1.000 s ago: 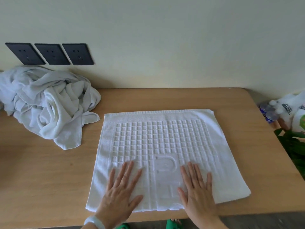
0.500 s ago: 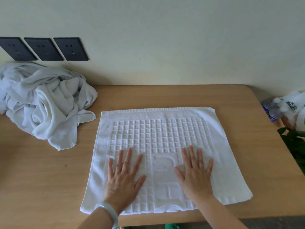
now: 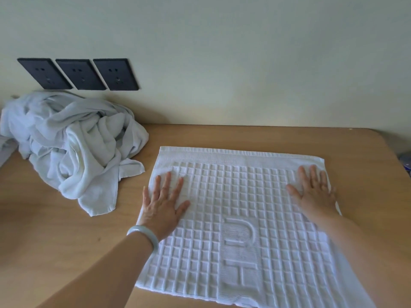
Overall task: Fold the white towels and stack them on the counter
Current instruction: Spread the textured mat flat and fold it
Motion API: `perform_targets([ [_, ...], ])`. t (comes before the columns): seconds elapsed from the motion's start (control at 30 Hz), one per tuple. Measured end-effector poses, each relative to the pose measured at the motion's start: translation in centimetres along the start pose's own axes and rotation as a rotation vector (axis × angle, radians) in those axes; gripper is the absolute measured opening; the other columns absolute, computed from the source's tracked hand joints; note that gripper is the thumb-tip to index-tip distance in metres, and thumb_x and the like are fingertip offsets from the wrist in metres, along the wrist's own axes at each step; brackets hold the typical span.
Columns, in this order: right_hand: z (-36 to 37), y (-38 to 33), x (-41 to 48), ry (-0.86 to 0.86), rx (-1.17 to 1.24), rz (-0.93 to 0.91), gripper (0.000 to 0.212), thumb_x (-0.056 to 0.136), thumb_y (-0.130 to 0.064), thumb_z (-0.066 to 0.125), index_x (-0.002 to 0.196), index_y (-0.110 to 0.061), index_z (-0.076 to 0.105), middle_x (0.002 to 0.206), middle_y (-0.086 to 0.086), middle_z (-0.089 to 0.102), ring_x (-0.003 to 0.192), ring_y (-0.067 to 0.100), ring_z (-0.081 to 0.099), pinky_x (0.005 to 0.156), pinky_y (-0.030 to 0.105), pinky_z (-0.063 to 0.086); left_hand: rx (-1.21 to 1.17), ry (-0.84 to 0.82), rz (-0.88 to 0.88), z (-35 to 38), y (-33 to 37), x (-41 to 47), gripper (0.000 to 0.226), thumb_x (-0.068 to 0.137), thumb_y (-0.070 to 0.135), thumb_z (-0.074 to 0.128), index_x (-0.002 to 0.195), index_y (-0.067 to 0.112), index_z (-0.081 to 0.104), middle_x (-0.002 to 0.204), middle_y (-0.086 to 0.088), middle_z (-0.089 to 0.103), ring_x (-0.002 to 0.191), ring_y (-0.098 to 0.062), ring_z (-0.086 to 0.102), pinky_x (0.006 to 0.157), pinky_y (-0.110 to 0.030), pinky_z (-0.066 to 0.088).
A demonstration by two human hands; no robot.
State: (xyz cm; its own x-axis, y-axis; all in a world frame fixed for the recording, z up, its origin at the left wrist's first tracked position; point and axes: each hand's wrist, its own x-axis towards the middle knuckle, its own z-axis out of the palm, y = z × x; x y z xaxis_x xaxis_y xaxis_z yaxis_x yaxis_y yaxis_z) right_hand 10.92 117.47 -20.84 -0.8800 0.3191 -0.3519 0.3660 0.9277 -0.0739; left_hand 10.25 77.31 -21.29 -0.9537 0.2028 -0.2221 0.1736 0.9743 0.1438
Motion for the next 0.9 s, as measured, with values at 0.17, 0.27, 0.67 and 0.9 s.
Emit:
perform_targets([
  [0.17, -2.0, -3.8, -0.3, 0.088, -0.113, 0.026, 0.060, 0.102, -0.043, 0.026, 0.153, -0.014, 0.014, 0.162, 0.011, -0.004, 0.148, 0.035, -0.006, 0.118, 0.057, 0.003, -0.158, 0.037, -0.126, -0.1, -0.9, -2.7, 0.076, 0.085, 0.071, -0.001, 0.153, 0.038, -0.014, 0.161, 0.005, -0.023, 0.148, -0.017, -0.021, 0.122, -0.042, -0.006],
  [0.27, -2.8, -11.1, -1.8, 0.189, 0.057, -0.264, 0.037, 0.098, -0.017, 0.046, 0.134, -0.004, 0.047, 0.150, 0.014, 0.034, 0.137, 0.030, 0.031, 0.109, 0.041, 0.031, -0.265, 0.150, -0.333, -0.6, -2.1, -6.0, 0.072, 0.093, 0.061, 0.040, 0.154, 0.028, 0.020, 0.156, 0.000, 0.023, 0.142, -0.021, 0.021, 0.115, -0.040, 0.022],
  [0.67, 1.4, -36.8, -9.7, -0.110, 0.145, -0.366, 0.072, 0.097, -0.050, 0.043, 0.144, -0.002, 0.018, 0.127, 0.017, 0.047, 0.110, 0.031, 0.058, 0.068, 0.032, 0.039, -0.742, -0.145, -0.394, -2.4, -5.4, -12.8, 0.029, 0.080, 0.025, 0.069, 0.098, 0.033, 0.049, 0.062, 0.017, 0.063, 0.062, 0.004, 0.058, 0.059, -0.016, 0.044],
  [0.9, 1.3, -37.4, -8.1, -0.137, 0.291, -0.222, 0.053, 0.090, -0.013, 0.056, 0.133, -0.009, 0.025, 0.118, 0.010, 0.056, 0.102, 0.032, 0.062, 0.068, 0.034, 0.044, -0.790, -0.100, -0.207, -4.0, -4.8, -13.1, 0.033, 0.080, 0.018, 0.063, 0.102, 0.042, 0.058, 0.063, 0.025, 0.058, 0.066, 0.002, 0.056, 0.057, -0.012, 0.040],
])
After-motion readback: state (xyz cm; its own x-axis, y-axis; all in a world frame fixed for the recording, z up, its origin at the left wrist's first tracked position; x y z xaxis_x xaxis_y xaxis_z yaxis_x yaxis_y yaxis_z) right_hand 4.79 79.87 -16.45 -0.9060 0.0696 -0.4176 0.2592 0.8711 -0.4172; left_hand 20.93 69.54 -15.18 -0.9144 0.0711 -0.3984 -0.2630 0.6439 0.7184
